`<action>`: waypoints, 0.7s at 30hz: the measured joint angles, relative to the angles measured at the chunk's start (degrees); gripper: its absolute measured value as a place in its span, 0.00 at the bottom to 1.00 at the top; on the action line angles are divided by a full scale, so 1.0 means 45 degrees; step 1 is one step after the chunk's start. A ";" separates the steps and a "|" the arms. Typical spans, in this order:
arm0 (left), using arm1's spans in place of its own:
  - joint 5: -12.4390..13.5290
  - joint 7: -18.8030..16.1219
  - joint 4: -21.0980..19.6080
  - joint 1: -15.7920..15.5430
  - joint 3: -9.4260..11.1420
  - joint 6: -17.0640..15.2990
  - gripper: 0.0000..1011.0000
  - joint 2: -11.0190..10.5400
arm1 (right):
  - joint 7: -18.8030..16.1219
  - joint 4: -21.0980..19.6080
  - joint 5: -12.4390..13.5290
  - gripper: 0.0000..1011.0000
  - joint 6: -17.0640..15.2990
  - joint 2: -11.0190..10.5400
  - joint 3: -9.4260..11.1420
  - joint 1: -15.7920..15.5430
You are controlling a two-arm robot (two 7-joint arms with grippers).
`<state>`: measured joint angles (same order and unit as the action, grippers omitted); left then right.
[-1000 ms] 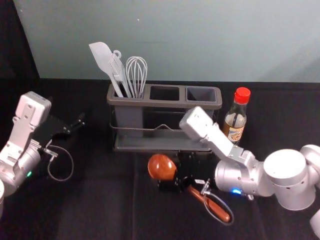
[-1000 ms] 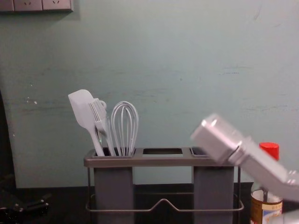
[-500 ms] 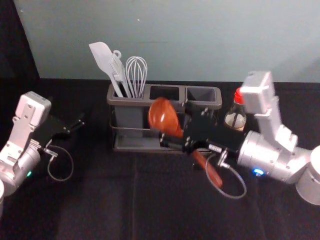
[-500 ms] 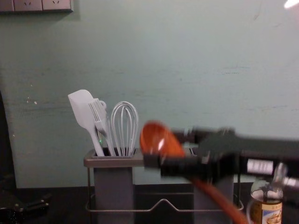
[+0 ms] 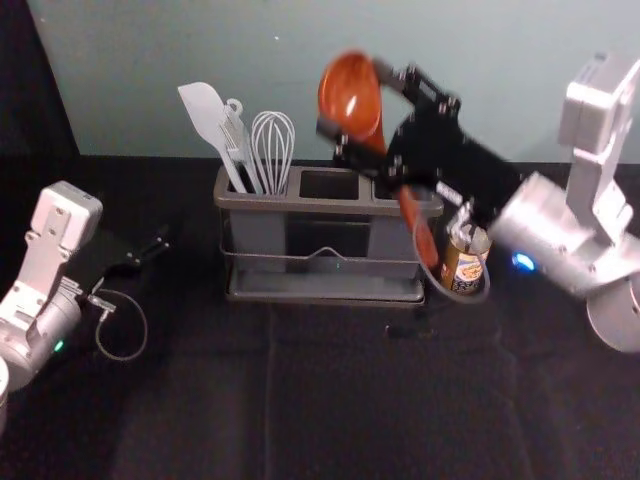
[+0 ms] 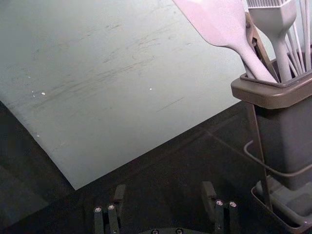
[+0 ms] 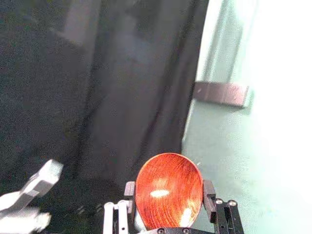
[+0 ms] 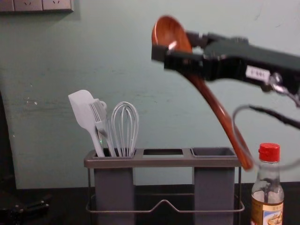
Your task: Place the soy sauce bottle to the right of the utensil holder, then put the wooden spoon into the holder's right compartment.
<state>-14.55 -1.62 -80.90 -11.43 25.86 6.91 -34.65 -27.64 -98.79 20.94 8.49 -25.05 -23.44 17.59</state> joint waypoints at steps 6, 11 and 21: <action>0.0000 0.0000 0.0000 0.0000 -0.0001 0.0000 0.99 0.0000 | 0.0534 0.0676 -0.0567 0.83 0.0250 0.0759 0.0099 0.0843; 0.0000 0.0000 0.0000 0.0000 -0.0001 0.0000 0.99 0.0000 | 0.0799 0.1551 -0.1031 0.83 0.0285 0.1333 0.0059 0.1504; 0.0000 0.0000 0.0000 0.0000 -0.0001 0.0000 0.99 0.0000 | 0.1007 0.3194 -0.1719 0.83 0.0266 0.2153 -0.0154 0.2405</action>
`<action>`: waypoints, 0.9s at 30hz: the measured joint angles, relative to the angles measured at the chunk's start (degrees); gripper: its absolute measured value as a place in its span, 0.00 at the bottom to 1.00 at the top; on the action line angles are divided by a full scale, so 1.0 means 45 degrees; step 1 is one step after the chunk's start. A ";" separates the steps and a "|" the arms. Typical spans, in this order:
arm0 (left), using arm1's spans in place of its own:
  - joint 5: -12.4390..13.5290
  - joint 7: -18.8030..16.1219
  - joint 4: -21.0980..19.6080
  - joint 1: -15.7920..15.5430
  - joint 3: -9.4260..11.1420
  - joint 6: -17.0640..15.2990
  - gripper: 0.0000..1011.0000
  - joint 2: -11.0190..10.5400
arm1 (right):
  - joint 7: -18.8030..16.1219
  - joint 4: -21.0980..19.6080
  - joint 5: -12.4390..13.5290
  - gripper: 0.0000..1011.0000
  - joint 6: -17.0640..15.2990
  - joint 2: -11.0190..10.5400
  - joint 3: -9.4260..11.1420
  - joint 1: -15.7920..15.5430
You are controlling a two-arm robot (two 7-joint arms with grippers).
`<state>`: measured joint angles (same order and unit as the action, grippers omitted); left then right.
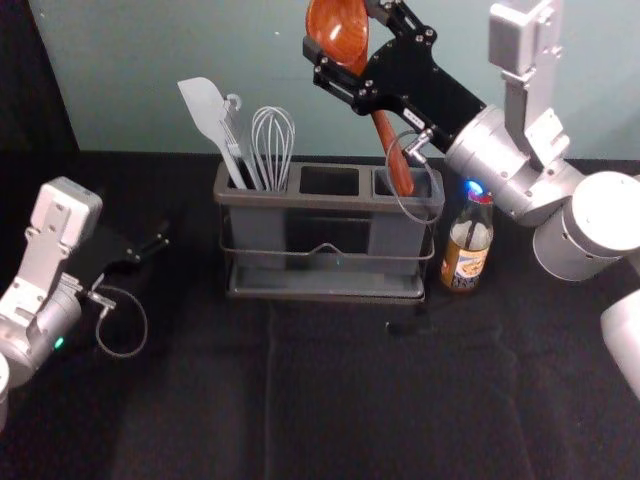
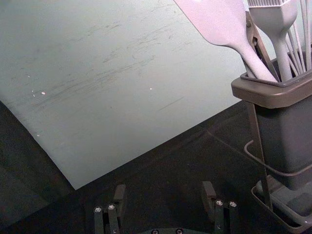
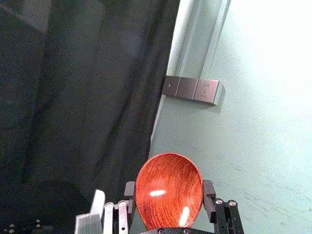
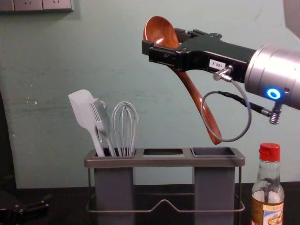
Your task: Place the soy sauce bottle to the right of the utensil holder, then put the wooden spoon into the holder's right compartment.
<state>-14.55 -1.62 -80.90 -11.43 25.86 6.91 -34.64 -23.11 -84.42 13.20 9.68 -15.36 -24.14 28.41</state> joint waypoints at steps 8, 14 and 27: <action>0.0000 0.0000 0.0000 0.0001 0.0001 0.0000 0.99 0.0000 | 0.0177 0.0636 -0.0486 0.83 0.0005 0.0304 -0.0023 0.0308; 0.0000 0.0000 0.0000 0.0000 0.0000 0.0000 0.99 0.0000 | 0.0286 0.1076 -0.0812 0.83 0.0114 0.0445 0.0032 0.0440; 0.0000 0.0000 0.0000 0.0000 0.0000 0.0000 0.99 0.0000 | 0.0355 0.1978 -0.1226 0.83 0.0388 0.0756 0.0154 0.0721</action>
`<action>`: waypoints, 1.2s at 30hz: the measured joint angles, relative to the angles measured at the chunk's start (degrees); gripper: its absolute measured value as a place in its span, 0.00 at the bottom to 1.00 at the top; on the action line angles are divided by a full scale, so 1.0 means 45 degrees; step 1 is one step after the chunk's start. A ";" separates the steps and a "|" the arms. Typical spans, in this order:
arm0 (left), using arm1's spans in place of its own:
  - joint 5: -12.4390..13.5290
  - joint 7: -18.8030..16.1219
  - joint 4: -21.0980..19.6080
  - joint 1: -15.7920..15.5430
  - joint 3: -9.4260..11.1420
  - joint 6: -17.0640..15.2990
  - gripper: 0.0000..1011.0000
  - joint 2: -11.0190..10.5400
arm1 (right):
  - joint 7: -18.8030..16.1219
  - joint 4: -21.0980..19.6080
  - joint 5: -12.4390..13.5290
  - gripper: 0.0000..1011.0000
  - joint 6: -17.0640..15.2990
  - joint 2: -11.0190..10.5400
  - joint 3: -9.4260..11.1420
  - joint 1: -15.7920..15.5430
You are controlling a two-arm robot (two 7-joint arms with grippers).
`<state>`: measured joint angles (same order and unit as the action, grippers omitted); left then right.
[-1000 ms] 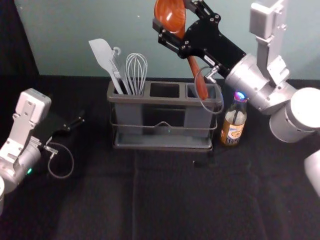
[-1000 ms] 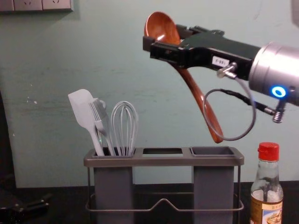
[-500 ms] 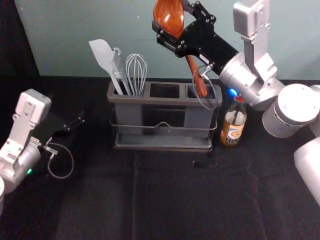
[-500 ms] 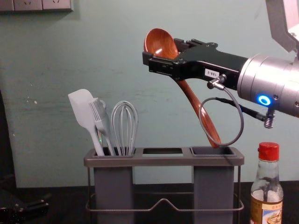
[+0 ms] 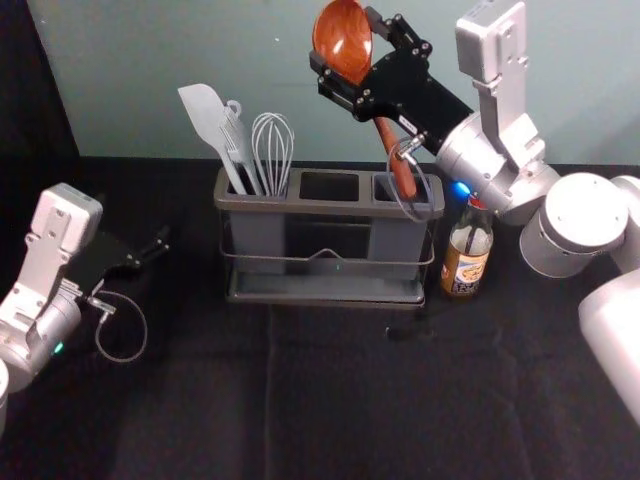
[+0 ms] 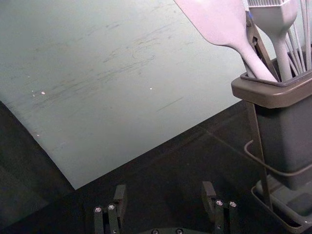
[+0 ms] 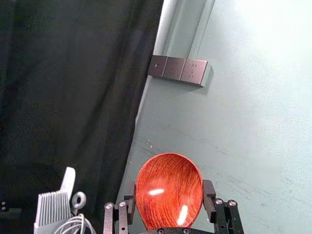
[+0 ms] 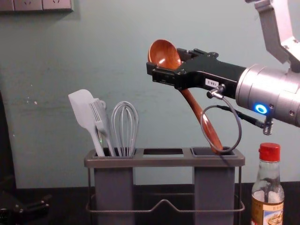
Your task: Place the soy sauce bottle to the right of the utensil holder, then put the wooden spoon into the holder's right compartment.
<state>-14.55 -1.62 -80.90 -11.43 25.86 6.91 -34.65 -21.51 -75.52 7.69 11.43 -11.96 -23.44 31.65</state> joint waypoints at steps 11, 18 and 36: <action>0.0000 0.0000 0.0000 0.0000 0.0000 0.0000 0.99 0.0001 | -0.0057 0.0297 -0.0188 0.83 0.0055 0.0095 0.0016 -0.0014; 0.0000 0.0000 0.0000 0.0000 0.0001 0.0000 0.99 0.0000 | -0.0159 0.0055 -0.0166 0.83 0.0048 -0.0033 0.0074 -0.0319; 0.0000 -0.0001 0.0000 0.0001 0.0000 0.0000 0.99 0.0000 | -0.0473 -0.2430 0.0404 0.83 -0.1657 -0.1314 0.0511 -0.1780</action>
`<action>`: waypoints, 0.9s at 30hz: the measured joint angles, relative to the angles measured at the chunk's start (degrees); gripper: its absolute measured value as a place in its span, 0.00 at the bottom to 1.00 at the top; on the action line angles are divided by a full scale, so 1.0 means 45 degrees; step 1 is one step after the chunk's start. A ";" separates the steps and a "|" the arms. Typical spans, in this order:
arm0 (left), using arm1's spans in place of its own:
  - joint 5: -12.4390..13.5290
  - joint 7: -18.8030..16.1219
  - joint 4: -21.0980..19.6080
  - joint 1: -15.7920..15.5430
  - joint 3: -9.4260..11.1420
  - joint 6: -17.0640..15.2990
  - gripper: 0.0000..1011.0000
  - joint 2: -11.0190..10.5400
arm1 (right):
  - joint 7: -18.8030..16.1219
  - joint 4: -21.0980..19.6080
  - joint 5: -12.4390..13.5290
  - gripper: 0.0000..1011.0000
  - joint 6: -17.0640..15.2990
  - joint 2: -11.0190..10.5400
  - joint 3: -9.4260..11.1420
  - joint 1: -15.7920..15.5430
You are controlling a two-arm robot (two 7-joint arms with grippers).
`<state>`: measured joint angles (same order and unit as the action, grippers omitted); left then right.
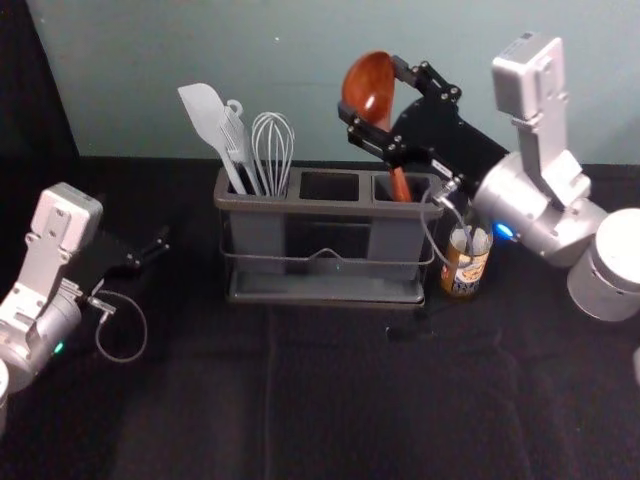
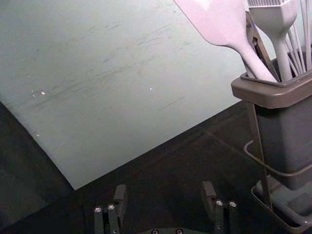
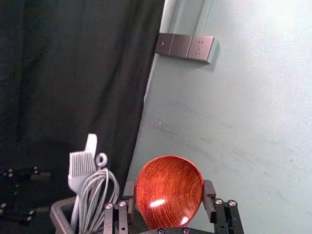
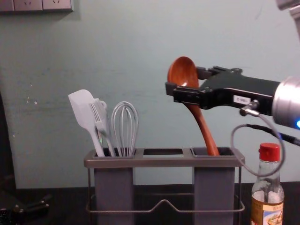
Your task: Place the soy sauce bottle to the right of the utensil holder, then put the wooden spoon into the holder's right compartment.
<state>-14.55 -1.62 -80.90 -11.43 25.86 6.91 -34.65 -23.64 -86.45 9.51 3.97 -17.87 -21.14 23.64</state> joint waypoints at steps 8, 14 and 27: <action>0.0000 0.0000 0.0000 -0.0001 0.0000 0.0001 0.99 0.0000 | -0.0188 -0.0784 0.0568 0.83 -0.0742 -0.0592 0.0275 -0.0558; 0.0000 0.0001 0.0000 -0.0001 0.0000 0.0000 0.99 0.0000 | -0.0751 -0.1106 0.1317 0.83 -0.1615 -0.1120 0.0304 -0.0684; 0.0000 0.0001 0.0000 -0.0001 0.0000 0.0000 0.99 0.0000 | -0.0772 -0.0966 0.1698 0.83 -0.2004 -0.1563 -0.0024 -0.0658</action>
<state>-14.55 -1.62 -80.90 -11.43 25.86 6.91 -34.64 -27.12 -90.80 17.15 -5.05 -24.91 -21.25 20.68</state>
